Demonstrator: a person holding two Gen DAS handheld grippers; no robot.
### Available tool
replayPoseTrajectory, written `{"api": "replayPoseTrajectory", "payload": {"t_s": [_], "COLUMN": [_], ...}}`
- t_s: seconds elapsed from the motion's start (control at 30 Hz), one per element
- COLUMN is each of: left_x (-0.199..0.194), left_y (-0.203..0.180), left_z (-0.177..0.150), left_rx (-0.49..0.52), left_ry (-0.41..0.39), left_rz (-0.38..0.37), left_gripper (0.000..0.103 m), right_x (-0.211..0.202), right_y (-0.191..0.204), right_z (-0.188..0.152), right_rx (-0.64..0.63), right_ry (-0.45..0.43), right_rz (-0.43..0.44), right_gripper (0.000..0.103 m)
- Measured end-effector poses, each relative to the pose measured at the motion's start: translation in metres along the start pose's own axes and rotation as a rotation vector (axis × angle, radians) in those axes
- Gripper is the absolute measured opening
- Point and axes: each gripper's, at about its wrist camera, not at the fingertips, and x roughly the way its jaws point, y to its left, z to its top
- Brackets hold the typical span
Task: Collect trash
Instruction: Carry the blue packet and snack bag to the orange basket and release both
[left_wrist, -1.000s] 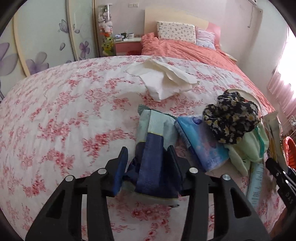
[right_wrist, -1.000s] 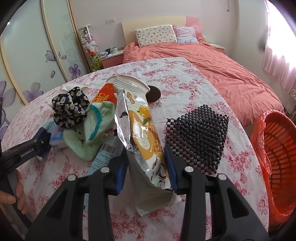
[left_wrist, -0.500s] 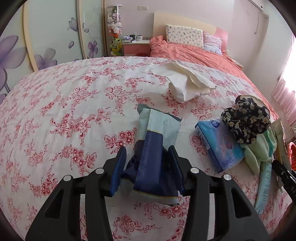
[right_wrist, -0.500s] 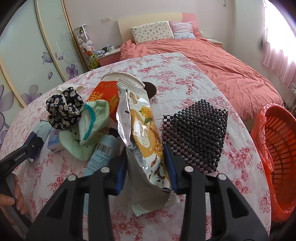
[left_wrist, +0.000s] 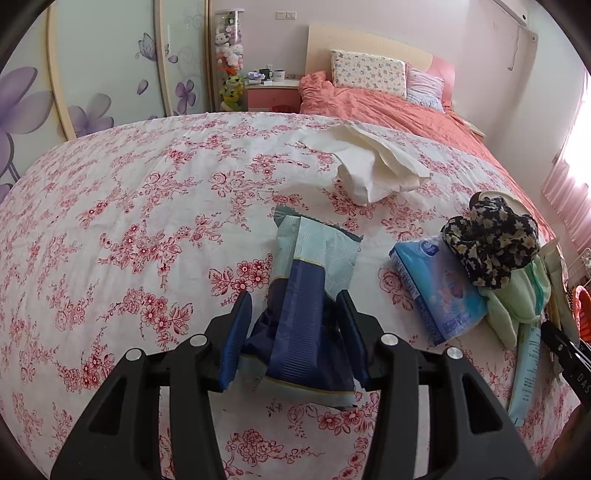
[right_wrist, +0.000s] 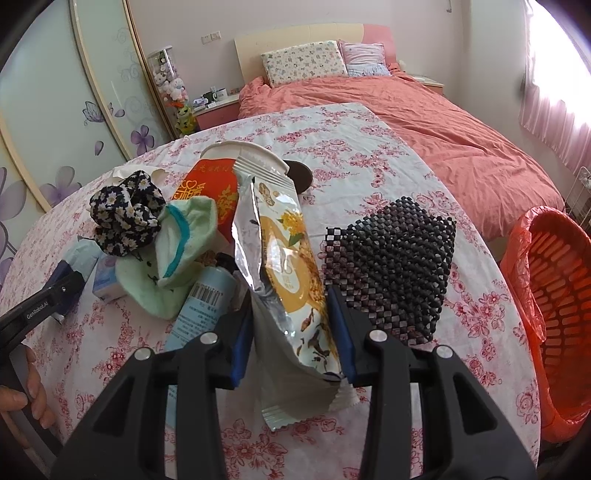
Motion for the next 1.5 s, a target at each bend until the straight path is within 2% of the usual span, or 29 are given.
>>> {"api": "replayPoseTrajectory", "payload": {"t_s": [0.37, 0.43, 0.5, 0.57, 0.97, 1.23, 1.5], "left_x": [-0.001, -0.002, -0.003, -0.004, -0.04, -0.089, -0.129], "left_y": [0.003, 0.006, 0.007, 0.009, 0.0, -0.034, -0.085], "left_z": [0.0, -0.001, -0.001, -0.001, 0.007, 0.014, 0.017], "left_rx": [-0.011, -0.011, 0.014, 0.011, 0.029, 0.076, 0.128], "left_ry": [-0.003, -0.006, -0.004, -0.003, -0.065, -0.144, -0.194], "left_rz": [-0.017, -0.048, -0.041, -0.048, -0.05, -0.102, -0.208], "left_gripper": [0.048, 0.048, 0.038, 0.036, 0.034, 0.034, 0.034], "right_x": [0.0, -0.001, -0.003, -0.007, -0.06, -0.109, -0.154], "right_y": [-0.001, 0.0, 0.001, 0.001, 0.004, -0.009, -0.041], "right_z": [0.0, 0.0, -0.001, -0.002, 0.007, 0.009, 0.007], "right_rx": [0.01, 0.007, -0.002, -0.008, -0.008, 0.008, 0.056], "right_ry": [-0.002, -0.007, -0.019, -0.028, -0.126, -0.205, -0.277], "right_rz": [0.007, 0.001, 0.003, 0.014, 0.064, 0.075, 0.05], "right_gripper": [0.038, 0.036, 0.033, 0.032, 0.032, 0.032, 0.032]}}
